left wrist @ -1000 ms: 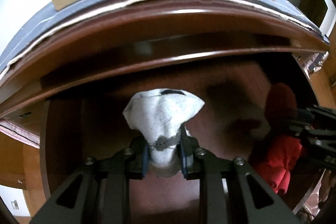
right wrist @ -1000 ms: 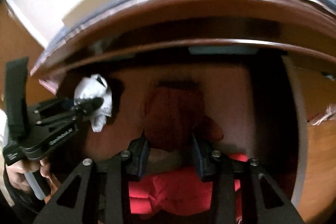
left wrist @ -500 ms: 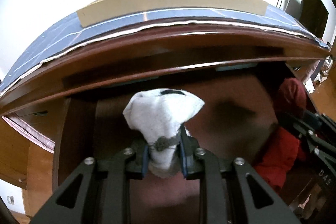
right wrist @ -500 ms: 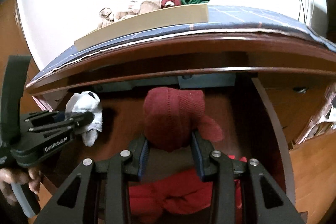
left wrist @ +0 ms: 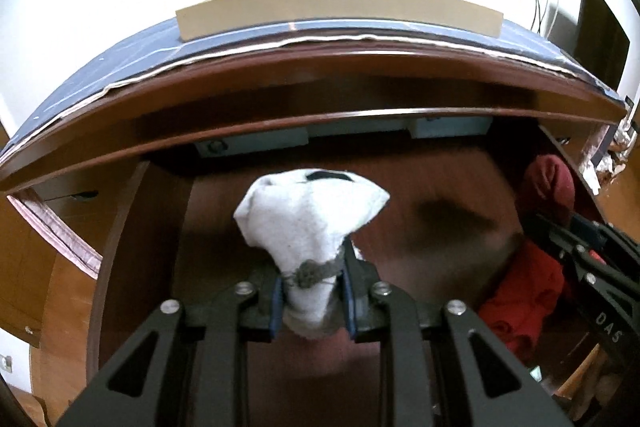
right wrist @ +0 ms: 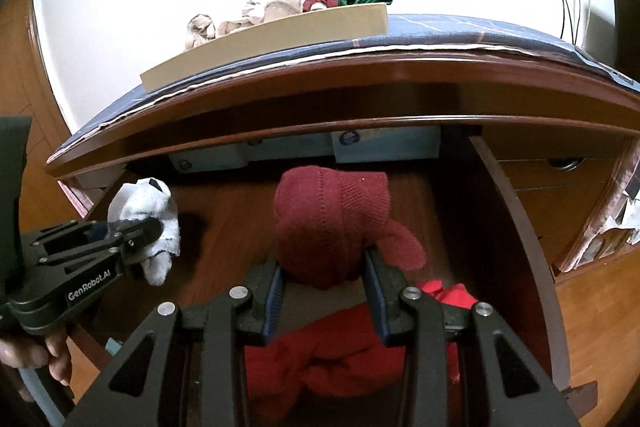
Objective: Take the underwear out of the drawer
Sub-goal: 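Lift both socks out of the drawer toward the box lid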
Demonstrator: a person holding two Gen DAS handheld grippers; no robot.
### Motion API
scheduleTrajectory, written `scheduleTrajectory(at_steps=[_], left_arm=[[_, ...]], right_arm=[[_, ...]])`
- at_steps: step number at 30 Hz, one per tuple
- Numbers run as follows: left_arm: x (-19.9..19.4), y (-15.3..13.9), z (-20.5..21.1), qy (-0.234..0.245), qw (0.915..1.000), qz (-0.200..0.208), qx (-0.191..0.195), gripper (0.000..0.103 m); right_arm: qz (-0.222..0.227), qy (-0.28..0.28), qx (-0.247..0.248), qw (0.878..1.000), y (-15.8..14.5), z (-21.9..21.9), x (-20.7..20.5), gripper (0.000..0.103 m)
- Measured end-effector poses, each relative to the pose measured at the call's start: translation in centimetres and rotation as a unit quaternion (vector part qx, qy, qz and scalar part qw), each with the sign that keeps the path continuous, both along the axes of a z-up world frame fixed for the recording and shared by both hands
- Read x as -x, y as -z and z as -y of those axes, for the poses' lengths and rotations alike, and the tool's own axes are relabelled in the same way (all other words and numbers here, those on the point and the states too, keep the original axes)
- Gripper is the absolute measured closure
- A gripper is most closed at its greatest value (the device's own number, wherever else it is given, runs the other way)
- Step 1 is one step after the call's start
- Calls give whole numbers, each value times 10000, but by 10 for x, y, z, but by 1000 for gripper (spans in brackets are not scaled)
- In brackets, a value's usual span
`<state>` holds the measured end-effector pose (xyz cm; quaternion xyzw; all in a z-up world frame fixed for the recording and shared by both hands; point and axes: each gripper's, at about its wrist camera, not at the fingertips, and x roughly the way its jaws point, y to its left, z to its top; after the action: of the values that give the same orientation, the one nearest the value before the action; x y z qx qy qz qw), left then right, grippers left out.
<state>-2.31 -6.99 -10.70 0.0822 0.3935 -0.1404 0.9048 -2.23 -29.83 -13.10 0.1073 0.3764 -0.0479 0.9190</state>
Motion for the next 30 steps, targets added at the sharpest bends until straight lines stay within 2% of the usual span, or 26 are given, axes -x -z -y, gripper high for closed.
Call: scheduleTrajectory(at_steps=[6, 16, 23, 30], left_arm=[[8, 1, -7, -30, 10000, 31, 86, 82], [17, -21, -16, -149, 9987, 454, 177, 82], [27, -42, -26, -216, 9965, 741, 315, 82], [41, -62, -31, -184, 9940, 982, 436, 82]], right_arm=[[198, 2, 19, 9998, -13, -4, 9, 64], [579, 92, 146, 9982, -30, -5, 34, 64], [942, 96, 290, 9951, -57, -6, 49, 64], [1170, 25, 38, 9931, -78, -6, 59, 64]])
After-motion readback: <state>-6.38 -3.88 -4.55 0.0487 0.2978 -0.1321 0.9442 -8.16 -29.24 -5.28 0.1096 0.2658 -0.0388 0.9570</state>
